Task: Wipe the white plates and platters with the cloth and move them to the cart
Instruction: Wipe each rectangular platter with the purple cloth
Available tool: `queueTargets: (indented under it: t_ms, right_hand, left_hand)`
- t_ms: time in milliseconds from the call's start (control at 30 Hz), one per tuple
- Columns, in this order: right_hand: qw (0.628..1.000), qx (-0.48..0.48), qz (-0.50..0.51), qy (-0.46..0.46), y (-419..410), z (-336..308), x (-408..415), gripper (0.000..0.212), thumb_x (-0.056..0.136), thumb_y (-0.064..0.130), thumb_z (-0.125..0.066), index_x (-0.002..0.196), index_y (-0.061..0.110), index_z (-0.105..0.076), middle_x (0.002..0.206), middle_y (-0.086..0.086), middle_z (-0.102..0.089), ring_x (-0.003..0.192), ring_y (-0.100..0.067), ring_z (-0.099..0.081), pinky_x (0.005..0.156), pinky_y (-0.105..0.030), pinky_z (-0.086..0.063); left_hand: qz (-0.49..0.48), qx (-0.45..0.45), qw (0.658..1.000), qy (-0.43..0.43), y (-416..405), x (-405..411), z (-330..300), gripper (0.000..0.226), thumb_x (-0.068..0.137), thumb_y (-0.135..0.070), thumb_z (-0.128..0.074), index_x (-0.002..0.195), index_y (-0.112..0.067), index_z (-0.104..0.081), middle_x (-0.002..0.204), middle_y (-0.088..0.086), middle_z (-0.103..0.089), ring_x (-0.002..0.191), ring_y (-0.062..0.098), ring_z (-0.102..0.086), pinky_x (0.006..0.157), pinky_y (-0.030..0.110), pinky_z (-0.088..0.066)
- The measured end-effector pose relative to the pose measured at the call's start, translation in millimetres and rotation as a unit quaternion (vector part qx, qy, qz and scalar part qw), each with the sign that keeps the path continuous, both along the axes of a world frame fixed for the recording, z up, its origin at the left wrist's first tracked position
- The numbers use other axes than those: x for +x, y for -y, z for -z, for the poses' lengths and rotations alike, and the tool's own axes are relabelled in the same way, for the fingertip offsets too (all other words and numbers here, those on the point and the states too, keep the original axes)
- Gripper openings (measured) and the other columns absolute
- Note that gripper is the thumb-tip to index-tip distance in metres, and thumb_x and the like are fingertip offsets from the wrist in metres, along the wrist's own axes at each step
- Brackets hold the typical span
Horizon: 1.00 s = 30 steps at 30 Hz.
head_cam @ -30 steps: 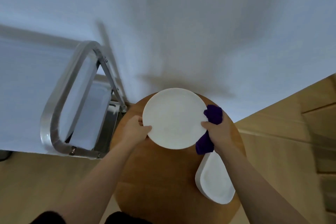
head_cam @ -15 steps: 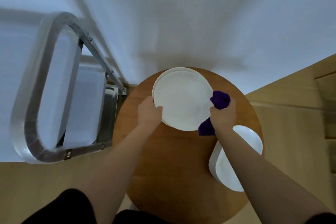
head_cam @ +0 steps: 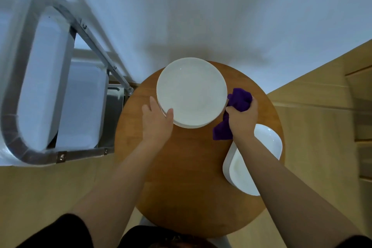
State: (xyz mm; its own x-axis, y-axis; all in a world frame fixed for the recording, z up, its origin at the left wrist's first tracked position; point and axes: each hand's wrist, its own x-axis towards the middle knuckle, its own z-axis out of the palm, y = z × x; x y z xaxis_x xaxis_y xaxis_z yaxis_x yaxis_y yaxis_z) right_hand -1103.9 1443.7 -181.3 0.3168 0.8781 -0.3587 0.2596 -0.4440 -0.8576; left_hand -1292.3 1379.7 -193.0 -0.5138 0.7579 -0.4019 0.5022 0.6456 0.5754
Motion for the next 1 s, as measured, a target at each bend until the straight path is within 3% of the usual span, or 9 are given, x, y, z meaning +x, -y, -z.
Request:
queueTargets:
  t_ms: [100,200,300,400,567,733,800,1000]
  right_hand:
    - [0.998,-0.018,0.027,-0.049,12,-10,18,0.061,0.074,0.003,-0.069,0.121,0.031,-0.042,0.102,0.012,-0.054,0.091,-0.01,-0.055,0.068,-0.024,-0.048]
    - [0.989,-0.033,0.076,-0.121,27,-18,43,0.06,0.073,0.005,-0.07,0.121,0.032,-0.046,0.102,0.01,-0.06,0.092,-0.014,-0.06,0.072,-0.033,-0.053]
    - [0.984,-0.014,0.097,-0.152,47,-25,73,0.058,0.072,0.008,-0.072,0.121,0.031,-0.052,0.1,0.01,-0.065,0.091,-0.014,-0.065,0.07,-0.033,-0.055]
    - [0.989,0.011,0.063,-0.131,67,-29,106,0.049,0.068,0.022,-0.073,0.112,0.035,-0.058,0.099,0.013,-0.068,0.091,-0.011,-0.066,0.074,-0.034,-0.054]
    - [0.987,0.043,0.026,-0.154,85,-28,147,0.04,0.068,0.025,-0.068,0.106,0.029,-0.059,0.098,0.008,-0.066,0.09,-0.011,-0.064,0.073,-0.03,-0.054]
    - [0.986,0.033,0.019,-0.163,92,-18,172,0.033,0.071,0.021,-0.067,0.102,0.028,-0.058,0.104,0.0,-0.064,0.099,-0.023,-0.061,0.082,-0.041,-0.052]
    - [0.987,0.032,0.015,-0.159,96,-11,179,0.03,0.076,0.015,-0.068,0.099,0.031,-0.059,0.101,0.002,-0.064,0.097,-0.022,-0.062,0.082,-0.044,-0.052]
    - [0.993,0.038,-0.026,-0.111,98,5,193,0.033,0.078,0.014,-0.068,0.099,0.038,-0.059,0.092,0.016,-0.065,0.086,-0.009,-0.064,0.071,-0.034,-0.052]
  left_hand:
    - [0.016,-0.007,1.0,-0.001,36,40,-7,0.065,0.093,-0.038,-0.053,0.145,-0.013,-0.024,0.133,0.009,-0.035,0.107,0.015,-0.042,0.085,0.026,-0.038]
    - [0.09,-0.053,0.994,-0.016,65,88,-9,0.049,0.091,-0.04,-0.054,0.135,-0.022,-0.042,0.124,-0.002,-0.045,0.105,0.011,-0.05,0.083,0.024,-0.043]
    - [0.135,-0.12,0.983,0.021,81,129,0,0.022,0.092,-0.042,-0.052,0.108,-0.026,-0.054,0.096,-0.01,-0.053,0.082,0.006,-0.054,0.065,0.017,-0.041]
    - [0.176,-0.187,0.965,0.05,90,162,15,0.025,0.093,-0.049,-0.047,0.082,-0.027,-0.047,0.076,-0.008,-0.054,0.066,0.007,-0.053,0.054,0.018,-0.039]
    - [0.143,-0.184,0.969,0.076,95,197,41,0.031,0.092,-0.053,-0.046,0.086,-0.022,-0.048,0.07,-0.01,-0.048,0.065,0.007,-0.052,0.052,0.018,-0.039]
    - [0.083,-0.154,0.982,0.073,96,205,53,0.03,0.097,-0.035,-0.047,0.07,-0.024,-0.04,0.066,-0.007,-0.046,0.058,0.007,-0.045,0.047,0.021,-0.032]
    - [0.07,-0.134,0.985,0.084,98,204,55,0.033,0.097,-0.032,-0.048,0.067,-0.022,-0.04,0.064,-0.004,-0.045,0.056,0.008,-0.043,0.047,0.022,-0.03]
    - [-0.006,-0.077,0.983,0.167,107,208,56,0.031,0.096,-0.025,-0.051,0.067,-0.016,-0.043,0.062,0.0,-0.044,0.055,0.011,-0.041,0.049,0.022,-0.032]
